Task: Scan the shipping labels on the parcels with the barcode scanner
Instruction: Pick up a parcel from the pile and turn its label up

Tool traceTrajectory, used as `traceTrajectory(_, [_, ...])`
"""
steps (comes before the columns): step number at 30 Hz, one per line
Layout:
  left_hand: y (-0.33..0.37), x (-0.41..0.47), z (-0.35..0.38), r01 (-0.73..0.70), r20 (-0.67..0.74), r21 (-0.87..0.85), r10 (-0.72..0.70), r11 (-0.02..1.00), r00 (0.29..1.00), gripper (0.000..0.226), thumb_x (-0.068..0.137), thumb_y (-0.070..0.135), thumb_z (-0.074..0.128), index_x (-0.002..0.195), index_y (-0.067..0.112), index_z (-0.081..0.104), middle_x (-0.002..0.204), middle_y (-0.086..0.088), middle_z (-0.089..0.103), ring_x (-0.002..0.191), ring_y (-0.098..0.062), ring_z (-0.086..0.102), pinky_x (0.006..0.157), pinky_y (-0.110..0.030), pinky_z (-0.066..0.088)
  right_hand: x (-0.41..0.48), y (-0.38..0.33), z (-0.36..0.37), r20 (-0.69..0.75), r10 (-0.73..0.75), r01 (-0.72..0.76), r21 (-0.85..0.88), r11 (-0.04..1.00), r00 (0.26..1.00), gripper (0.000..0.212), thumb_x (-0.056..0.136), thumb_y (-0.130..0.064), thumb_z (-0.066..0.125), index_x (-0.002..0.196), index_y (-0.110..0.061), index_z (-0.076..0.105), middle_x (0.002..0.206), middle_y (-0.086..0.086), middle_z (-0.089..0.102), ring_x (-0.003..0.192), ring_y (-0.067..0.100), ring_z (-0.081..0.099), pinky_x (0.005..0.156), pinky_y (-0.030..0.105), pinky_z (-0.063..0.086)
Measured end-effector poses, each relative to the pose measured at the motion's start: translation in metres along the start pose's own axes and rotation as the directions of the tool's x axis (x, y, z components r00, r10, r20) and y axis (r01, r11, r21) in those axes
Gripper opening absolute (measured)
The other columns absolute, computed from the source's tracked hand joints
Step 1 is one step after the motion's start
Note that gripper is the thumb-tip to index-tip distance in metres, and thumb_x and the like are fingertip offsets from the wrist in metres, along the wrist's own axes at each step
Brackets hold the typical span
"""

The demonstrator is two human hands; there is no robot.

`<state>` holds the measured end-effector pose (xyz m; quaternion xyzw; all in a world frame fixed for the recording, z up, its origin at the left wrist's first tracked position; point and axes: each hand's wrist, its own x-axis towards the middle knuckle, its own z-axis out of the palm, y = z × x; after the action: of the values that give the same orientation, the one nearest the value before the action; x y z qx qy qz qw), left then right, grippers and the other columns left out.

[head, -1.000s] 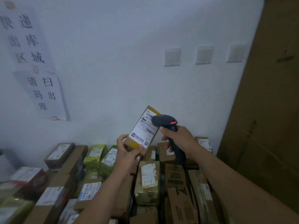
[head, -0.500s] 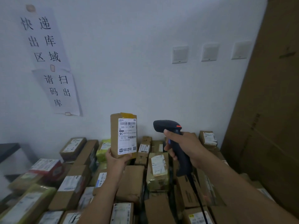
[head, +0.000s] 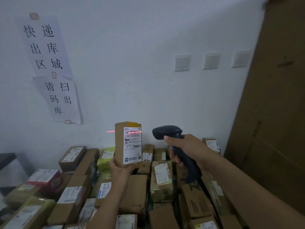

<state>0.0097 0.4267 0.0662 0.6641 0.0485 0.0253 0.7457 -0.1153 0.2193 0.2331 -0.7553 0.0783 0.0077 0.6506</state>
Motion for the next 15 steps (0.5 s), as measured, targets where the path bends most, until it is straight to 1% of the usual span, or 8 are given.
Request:
traceTrajectory(3, [-0.002,0.002,0.009,0.000,-0.009,0.024,0.000,1.000,1.000,0.093,0.069,0.002,0.085,0.140,0.027,0.031,0.123,-0.002,0.056,0.114,-0.026,0.057,0.099,-0.051,0.050,0.008,0.006,-0.003,0.010,0.009,-0.009,0.016,1.000,1.000,0.040,0.088,-0.042,0.065,0.087,-0.002,0.062,0.068,0.010,0.064,0.047,0.015,0.055,0.048,0.025,0.048])
traceTrajectory(5, [-0.005,0.004,0.016,-0.002,-0.010,0.036,0.002,0.999,1.000,0.090,0.069,0.003,0.085,0.139,0.025,0.033,0.120,0.000,0.057,0.113,-0.025,0.058,0.098,-0.051,0.051,0.015,0.010,-0.010,0.007,0.017,-0.017,0.013,1.000,1.000,0.040,0.088,-0.042,0.065,0.087,-0.002,0.063,0.067,0.009,0.064,0.047,0.015,0.055,0.048,0.025,0.048])
traceTrajectory(8, [-0.010,0.008,0.033,0.003,0.039,0.051,-0.005,0.999,0.999,0.085,0.072,0.009,0.085,0.139,0.023,0.035,0.120,0.000,0.060,0.111,-0.023,0.060,0.096,-0.049,0.053,0.029,0.015,-0.029,-0.019,0.020,-0.019,0.021,1.000,1.000,0.039,0.089,-0.041,0.065,0.086,-0.002,0.062,0.064,0.008,0.064,0.046,0.015,0.055,0.048,0.025,0.048])
traceTrajectory(10, [-0.013,0.009,0.050,0.030,0.067,0.058,-0.034,0.998,0.997,0.078,0.075,0.012,0.083,0.138,0.017,0.038,0.118,-0.002,0.063,0.107,-0.021,0.064,0.092,-0.043,0.056,0.041,0.018,-0.048,-0.057,0.024,-0.021,0.046,0.999,0.998,0.037,0.089,-0.040,0.065,0.087,-0.003,0.062,0.065,0.007,0.065,0.047,0.015,0.056,0.048,0.025,0.048])
traceTrajectory(12, [-0.017,0.014,0.072,0.068,0.096,0.061,-0.073,0.996,0.993,0.069,0.077,0.017,0.082,0.135,0.012,0.044,0.118,-0.006,0.066,0.100,-0.021,0.068,0.084,-0.037,0.059,0.058,0.023,-0.071,-0.103,0.019,-0.011,0.080,0.997,0.995,0.036,0.088,-0.039,0.066,0.089,-0.004,0.062,0.066,0.007,0.065,0.048,0.015,0.056,0.047,0.025,0.049])
traceTrajectory(14, [-0.024,0.020,0.099,0.122,0.138,0.080,-0.132,0.989,0.982,0.057,0.080,0.022,0.080,0.128,0.011,0.052,0.112,-0.008,0.071,0.091,-0.021,0.073,0.078,-0.036,0.060,0.078,0.032,-0.096,-0.157,0.005,0.015,0.128,0.992,0.988,0.035,0.088,-0.038,0.067,0.091,-0.003,0.062,0.068,0.008,0.065,0.048,0.017,0.055,0.046,0.026,0.048])
traceTrajectory(15, [-0.030,0.025,0.113,0.146,0.155,0.102,-0.160,0.984,0.975,0.050,0.082,0.024,0.078,0.125,0.011,0.056,0.108,-0.008,0.073,0.088,-0.021,0.074,0.078,-0.038,0.060,0.088,0.038,-0.108,-0.188,0.000,0.029,0.154,0.988,0.982,0.035,0.088,-0.038,0.067,0.093,-0.003,0.062,0.069,0.008,0.065,0.049,0.017,0.055,0.046,0.027,0.048])
